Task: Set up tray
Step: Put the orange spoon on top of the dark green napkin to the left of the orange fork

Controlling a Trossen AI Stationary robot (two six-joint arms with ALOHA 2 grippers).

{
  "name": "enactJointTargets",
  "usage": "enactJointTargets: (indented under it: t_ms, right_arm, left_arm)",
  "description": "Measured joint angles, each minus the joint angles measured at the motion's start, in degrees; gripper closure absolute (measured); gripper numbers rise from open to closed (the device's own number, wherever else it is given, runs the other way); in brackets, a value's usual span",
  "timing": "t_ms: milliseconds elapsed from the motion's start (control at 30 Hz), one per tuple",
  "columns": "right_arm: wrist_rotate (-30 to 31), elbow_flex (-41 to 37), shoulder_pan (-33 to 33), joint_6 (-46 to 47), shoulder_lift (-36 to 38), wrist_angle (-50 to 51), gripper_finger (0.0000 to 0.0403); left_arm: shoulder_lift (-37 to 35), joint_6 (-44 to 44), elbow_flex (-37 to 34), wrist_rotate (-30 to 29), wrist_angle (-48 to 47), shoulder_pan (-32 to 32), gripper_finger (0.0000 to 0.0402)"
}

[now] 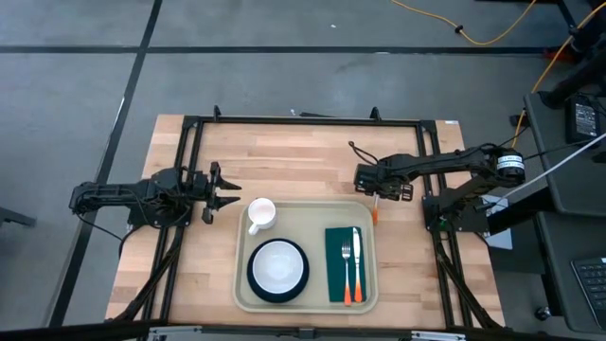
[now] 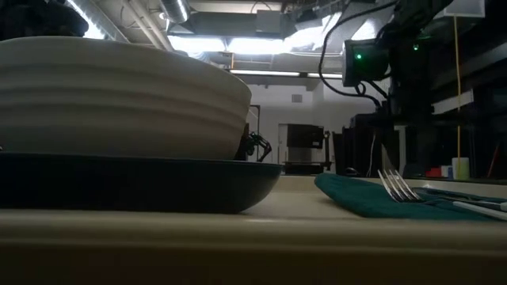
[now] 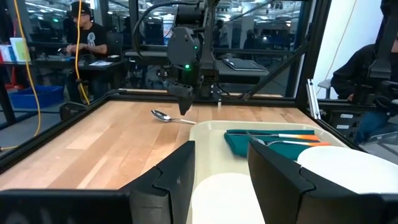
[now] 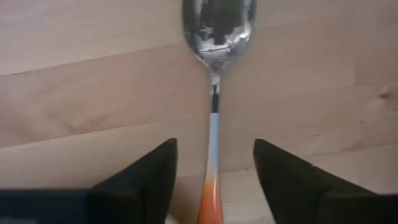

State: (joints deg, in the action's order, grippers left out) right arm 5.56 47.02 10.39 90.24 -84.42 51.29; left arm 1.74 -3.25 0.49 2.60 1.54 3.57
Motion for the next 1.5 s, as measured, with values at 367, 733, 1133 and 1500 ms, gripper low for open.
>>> enactJointTargets:
  t_ms: [367,733,1133,1500]
  right_arm:
    - [0.3,-1.9,2.4,0.4,-1.8,-2.3,0.0139]
    - [0.4,-1.6,4.5,-3.5,-7.9,-6.8,0.0157]
    - [0.4,-1.7,4.5,-3.4,-7.9,-6.4,0.0223]
    - [-0.4,-1.7,4.5,-3.5,-7.9,-5.7,0.0312]
  left_arm:
    - [0.0,0.0,0.0,0.0,0.0,0.0,0.0258]
    - [0.0,0.0,0.0,0.0,0.0,0.0,0.0258]
    - [0.0,0.0,0.0,-0.4,0.0,0.0,0.0258]
    - [0.0,0.0,0.0,-0.7,0.0,0.0,0.0258]
